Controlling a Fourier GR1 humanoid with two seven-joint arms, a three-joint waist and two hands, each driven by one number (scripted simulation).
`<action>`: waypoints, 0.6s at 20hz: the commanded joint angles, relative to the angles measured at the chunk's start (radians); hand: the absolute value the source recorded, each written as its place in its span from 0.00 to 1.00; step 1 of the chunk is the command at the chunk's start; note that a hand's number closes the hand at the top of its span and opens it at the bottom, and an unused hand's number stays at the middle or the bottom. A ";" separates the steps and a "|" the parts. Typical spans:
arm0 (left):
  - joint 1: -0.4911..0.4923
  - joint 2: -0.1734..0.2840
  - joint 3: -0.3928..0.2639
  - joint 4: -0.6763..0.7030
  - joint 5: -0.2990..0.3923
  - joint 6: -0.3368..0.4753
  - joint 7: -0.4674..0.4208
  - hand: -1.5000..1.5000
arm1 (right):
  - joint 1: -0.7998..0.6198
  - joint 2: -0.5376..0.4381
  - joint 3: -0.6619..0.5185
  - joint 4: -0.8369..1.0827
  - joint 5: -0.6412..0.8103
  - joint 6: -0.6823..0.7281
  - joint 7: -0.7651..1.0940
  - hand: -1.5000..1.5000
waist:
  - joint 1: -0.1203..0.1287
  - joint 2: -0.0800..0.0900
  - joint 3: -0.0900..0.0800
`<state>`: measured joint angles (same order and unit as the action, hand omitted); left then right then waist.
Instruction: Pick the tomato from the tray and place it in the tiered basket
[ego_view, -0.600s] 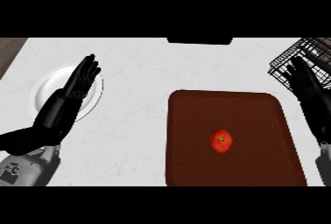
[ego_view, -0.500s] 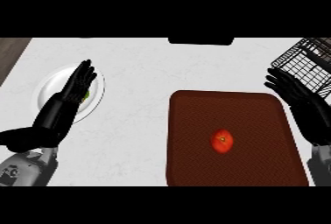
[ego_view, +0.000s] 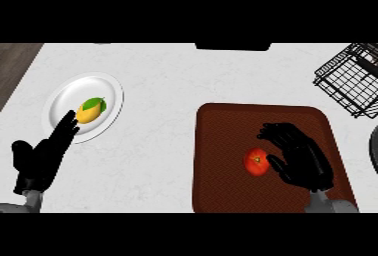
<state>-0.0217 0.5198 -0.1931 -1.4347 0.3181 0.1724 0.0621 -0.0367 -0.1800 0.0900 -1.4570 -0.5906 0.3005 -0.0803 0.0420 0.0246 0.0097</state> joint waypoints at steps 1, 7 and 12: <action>0.054 0.012 0.017 0.064 0.007 0.005 0.030 0.50 | 0.017 -0.127 0.039 0.059 0.243 0.050 -0.100 0.00 | -0.019 -0.018 -0.010; 0.047 0.011 0.020 0.063 0.009 -0.003 0.034 0.50 | -0.098 -0.369 0.122 0.087 0.584 0.026 -0.068 0.00 | -0.010 -0.020 -0.010; 0.067 0.029 0.053 0.068 0.012 -0.029 0.008 0.50 | -0.246 -0.400 0.204 0.152 0.557 0.254 0.016 0.00 | -0.010 -0.022 -0.010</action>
<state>0.0259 0.5368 -0.1557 -1.3533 0.3286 0.1516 0.0721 -0.1911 -0.5339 0.2437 -1.3344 -0.0609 0.4353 -0.1160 0.0300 0.0056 0.0001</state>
